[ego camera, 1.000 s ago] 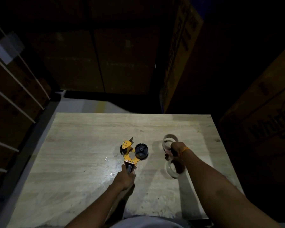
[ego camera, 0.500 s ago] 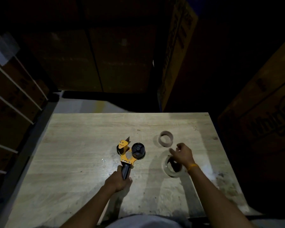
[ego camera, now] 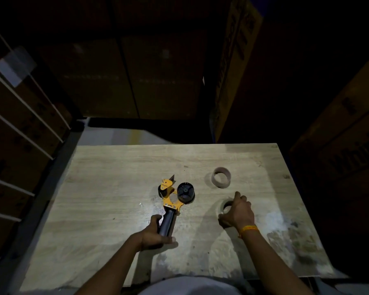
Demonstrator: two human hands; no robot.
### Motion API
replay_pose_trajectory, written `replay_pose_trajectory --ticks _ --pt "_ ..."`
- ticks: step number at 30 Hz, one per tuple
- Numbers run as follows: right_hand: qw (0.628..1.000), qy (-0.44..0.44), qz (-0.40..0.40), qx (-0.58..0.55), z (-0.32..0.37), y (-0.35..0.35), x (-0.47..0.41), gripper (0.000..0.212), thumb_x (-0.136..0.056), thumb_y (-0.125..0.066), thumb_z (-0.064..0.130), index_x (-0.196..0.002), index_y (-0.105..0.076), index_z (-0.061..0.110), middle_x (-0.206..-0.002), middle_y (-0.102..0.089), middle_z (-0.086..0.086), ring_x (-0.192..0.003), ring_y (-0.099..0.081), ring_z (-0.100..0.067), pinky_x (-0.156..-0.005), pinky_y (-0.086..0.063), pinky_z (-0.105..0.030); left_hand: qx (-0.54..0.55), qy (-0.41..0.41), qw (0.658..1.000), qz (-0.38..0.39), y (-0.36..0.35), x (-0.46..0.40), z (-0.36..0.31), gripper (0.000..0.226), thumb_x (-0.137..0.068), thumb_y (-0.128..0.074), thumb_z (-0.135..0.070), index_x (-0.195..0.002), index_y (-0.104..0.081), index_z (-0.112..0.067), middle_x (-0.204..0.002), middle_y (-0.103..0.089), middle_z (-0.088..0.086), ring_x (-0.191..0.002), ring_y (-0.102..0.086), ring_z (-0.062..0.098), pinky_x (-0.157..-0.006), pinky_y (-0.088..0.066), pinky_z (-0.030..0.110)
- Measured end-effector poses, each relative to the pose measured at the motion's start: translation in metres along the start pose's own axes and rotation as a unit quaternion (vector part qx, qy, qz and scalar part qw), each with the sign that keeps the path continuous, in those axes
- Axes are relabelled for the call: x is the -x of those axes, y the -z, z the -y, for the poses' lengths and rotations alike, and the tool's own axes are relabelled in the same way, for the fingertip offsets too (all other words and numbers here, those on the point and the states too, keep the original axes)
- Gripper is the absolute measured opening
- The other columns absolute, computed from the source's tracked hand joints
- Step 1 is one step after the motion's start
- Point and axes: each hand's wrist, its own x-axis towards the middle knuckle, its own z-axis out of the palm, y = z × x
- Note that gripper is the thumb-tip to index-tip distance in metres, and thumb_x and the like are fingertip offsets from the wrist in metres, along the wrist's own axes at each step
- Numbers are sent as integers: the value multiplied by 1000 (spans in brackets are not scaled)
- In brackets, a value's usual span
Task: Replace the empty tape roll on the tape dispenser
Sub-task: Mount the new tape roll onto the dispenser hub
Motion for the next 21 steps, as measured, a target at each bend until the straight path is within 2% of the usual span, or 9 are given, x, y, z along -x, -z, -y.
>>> replay_pose_trajectory --ticks 3,6,10,12,14,17,21 --pt "1000 -4 -6 -16 2 -1 0 135 -52 -83 46 -159 -11 6 -138 -46 -17 -126 -47 -42 -90 -53 -45 5 -4 1000 -3 -3 3 5 142 -61 -95 -59 -159 0 -22 -163 -24 9 -139 -45 29 -112 -49 42" --pt "999 -8 -10 -38 5 0 4 141 -50 -83 42 -160 -3 7 -137 -46 -17 -125 -48 -43 -90 -54 -47 14 -11 1000 -8 -6 4 7 149 -55 -97 -62 -160 2 -24 -166 -20 8 -144 -41 31 -114 -47 44" --pt "995 40 -27 -84 12 1 11 146 -39 -85 47 -158 -8 12 -128 -55 -14 -119 -55 -39 -86 -59 -47 17 -16 1000 -21 -8 4 10 154 -49 -97 -66 -161 0 -24 -167 -21 6 -145 -40 30 -116 -46 45" --pt "986 89 -28 -139 21 2 14 140 -42 -88 52 -157 -16 18 -126 -62 -9 -117 -63 -29 -86 -62 -44 16 -16 999 -31 -9 4 11 157 -48 -97 -67 -162 1 -22 -169 -19 5 -148 -37 30 -118 -44 46" --pt "974 131 -24 -181 39 8 19 132 -48 -92 49 -155 -20 22 -126 -66 -1 -114 -67 -18 -87 -63 -39 9 -15 999 -39 -11 6 9 158 -49 -97 -67 -164 2 -21 -170 -15 3 -151 -32 30 -120 -41 45" --pt "969 169 -28 -177 69 17 25 131 -55 -92 44 -158 -16 16 -135 -61 -3 -121 -62 -21 -92 -57 -34 3 -11 999 -35 -10 6 7 156 -53 -94 -69 -164 2 -20 -171 -12 2 -153 -30 29 -121 -40 44" --pt "969 188 -31 -156 105 23 23 136 -53 -89 51 -160 -12 14 -138 -62 -6 -125 -60 -26 -93 -57 -37 -12 -10 999 -33 -6 5 8 148 -57 -82 -83 -164 -1 -19 -170 -19 5 -150 -35 31 -118 -42 46"
